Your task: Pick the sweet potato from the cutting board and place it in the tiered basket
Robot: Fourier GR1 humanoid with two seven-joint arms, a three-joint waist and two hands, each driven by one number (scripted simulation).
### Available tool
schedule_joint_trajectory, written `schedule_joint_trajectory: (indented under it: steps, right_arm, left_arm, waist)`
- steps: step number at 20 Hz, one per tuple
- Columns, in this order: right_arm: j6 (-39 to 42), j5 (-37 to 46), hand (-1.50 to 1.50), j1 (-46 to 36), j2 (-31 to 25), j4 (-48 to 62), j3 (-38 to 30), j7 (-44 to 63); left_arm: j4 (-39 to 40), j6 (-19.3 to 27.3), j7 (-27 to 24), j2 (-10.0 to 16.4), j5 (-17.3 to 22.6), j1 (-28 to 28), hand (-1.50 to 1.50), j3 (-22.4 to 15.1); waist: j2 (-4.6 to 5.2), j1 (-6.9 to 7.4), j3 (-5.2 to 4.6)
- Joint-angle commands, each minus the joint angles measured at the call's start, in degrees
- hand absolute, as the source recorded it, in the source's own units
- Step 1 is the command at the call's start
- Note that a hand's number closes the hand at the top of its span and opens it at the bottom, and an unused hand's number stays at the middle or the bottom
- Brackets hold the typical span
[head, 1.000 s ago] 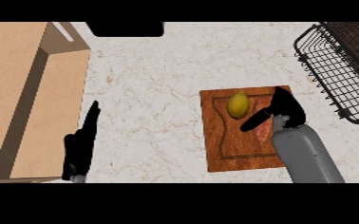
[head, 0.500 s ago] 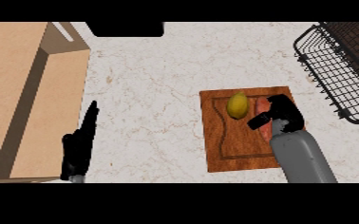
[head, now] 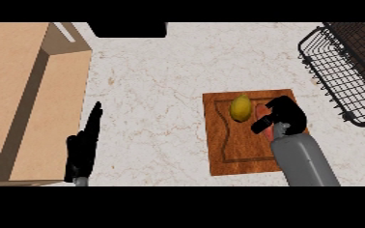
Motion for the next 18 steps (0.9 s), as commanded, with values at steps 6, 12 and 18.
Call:
schedule_joint_trajectory:
  steps: [6, 12, 18]
  right_arm:
    - [0.28, 2.90, 1.50, 11.10, -10.07, -7.86, -5.73, -1.22]
    - [-2.50, -1.08, 1.50, 21.11, -16.90, -20.60, -17.11, -5.34]
    - [-6.26, -0.91, 1.50, 19.66, -13.67, -39.90, -24.03, 1.44]
  left_arm:
    - [-0.17, -0.42, 2.58, 0.40, 0.17, 0.74, 0.00, 1.05]
    - [-0.57, 0.21, 0.88, -1.09, -0.31, 3.02, 0.00, 0.22]
    - [0.61, -0.18, 0.56, 0.75, 0.15, 3.39, 0.00, 2.53]
  waist:
    - [0.36, -1.82, 0.28]
    - [0.29, -1.89, 0.27]
    - [-0.01, -2.68, 0.16]
